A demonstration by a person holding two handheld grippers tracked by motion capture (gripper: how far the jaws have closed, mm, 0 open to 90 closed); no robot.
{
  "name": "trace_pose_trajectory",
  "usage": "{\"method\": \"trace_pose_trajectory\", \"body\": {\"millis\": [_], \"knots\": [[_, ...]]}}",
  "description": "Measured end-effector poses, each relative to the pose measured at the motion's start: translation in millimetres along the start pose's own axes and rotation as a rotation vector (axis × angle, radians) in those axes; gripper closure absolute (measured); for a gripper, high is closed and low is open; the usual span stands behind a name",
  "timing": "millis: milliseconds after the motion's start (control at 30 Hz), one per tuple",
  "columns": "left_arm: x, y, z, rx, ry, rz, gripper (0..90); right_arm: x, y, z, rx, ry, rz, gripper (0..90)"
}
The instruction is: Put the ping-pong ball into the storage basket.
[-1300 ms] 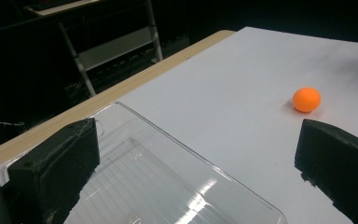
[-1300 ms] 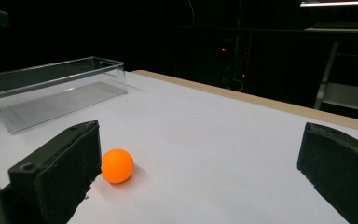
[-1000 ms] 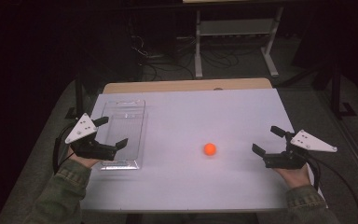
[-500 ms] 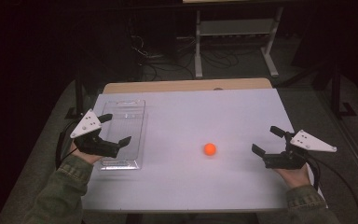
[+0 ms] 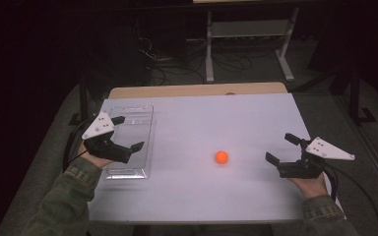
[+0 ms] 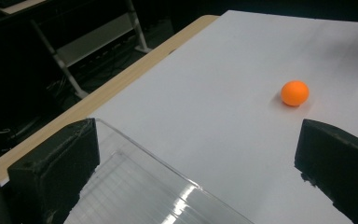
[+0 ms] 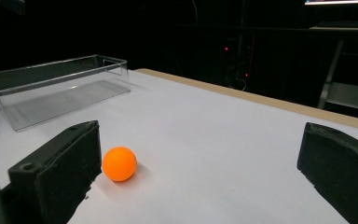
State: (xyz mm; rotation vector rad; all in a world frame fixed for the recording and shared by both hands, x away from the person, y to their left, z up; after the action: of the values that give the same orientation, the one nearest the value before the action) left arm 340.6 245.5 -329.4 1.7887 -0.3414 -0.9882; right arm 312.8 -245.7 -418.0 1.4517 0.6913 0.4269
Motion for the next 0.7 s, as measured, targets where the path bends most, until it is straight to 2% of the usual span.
{"method": "trace_pose_trajectory", "body": {"millis": [233,467,700], "knots": [[5.9,7.7,2.7,0.017,-0.023,-0.014,0.0,0.3,-0.1,-0.2,-0.003,0.000,-0.002,0.0],[15.1,14.7,9.0,0.051,-0.052,-0.044,0.0,0.5,-0.2,-0.5,-0.004,0.002,-0.002,0.0],[23.4,20.8,12.0,0.062,-0.079,-0.067,0.0,0.4,-0.1,-0.8,-0.004,0.004,-0.002,0.0]]}}
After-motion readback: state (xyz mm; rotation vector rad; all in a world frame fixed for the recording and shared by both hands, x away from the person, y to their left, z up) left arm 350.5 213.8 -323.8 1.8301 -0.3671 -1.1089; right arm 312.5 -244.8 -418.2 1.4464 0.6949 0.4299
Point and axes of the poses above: each handheld gripper's, and its own axes: x roughly forward along the jaws, y roughly out of its top, z roughly to its right, the point moved 4 cm from there along x, roughly forward along the jaws, and after that the axes turned 3 degrees about -x, right-handed, at the moved point
